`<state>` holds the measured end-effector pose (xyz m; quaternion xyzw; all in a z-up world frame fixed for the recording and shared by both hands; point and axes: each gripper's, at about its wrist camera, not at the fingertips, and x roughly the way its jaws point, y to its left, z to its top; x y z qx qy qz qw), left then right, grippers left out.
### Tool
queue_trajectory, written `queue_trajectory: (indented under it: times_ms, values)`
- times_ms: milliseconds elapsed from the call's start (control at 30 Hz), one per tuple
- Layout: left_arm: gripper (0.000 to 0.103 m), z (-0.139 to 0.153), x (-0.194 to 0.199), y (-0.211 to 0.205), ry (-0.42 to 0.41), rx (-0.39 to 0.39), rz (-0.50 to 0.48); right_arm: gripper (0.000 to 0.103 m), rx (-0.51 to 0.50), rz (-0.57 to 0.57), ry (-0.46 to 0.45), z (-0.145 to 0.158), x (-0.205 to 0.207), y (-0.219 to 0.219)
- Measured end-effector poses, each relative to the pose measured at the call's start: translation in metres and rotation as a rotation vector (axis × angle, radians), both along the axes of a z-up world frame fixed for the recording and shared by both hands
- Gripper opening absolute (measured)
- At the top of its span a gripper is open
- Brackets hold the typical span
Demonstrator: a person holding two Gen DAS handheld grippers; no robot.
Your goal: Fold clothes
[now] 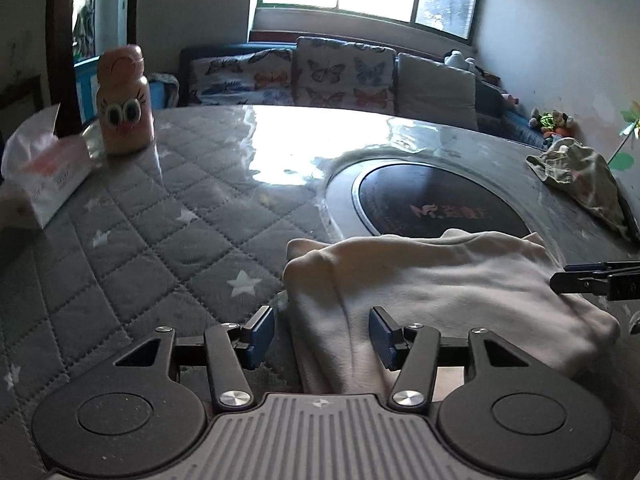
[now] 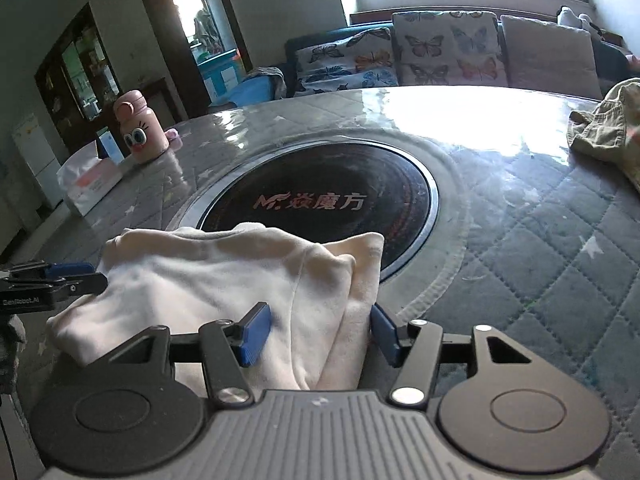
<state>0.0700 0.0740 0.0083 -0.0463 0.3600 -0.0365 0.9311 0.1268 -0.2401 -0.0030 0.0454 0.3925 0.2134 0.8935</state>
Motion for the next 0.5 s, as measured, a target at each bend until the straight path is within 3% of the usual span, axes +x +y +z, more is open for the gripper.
queue_trajectory:
  times_ms: [133,167,500]
  values:
    - [0.053,-0.0019,0.0017,0.0029,0.009,-0.023,0.002,0.053,0.007,-0.007,0.005,-0.0002,0.0034,0.0008]
    - [0.048,-0.0018,0.0022,0.0037,0.01,-0.028,0.0,0.047,0.008,-0.006,0.007,-0.0001,0.0038,0.0011]
    - [0.048,-0.0026,0.0014,0.0057,0.029,-0.056,0.019,0.049,0.026,-0.019,0.013,0.0004,0.0047,-0.0016]
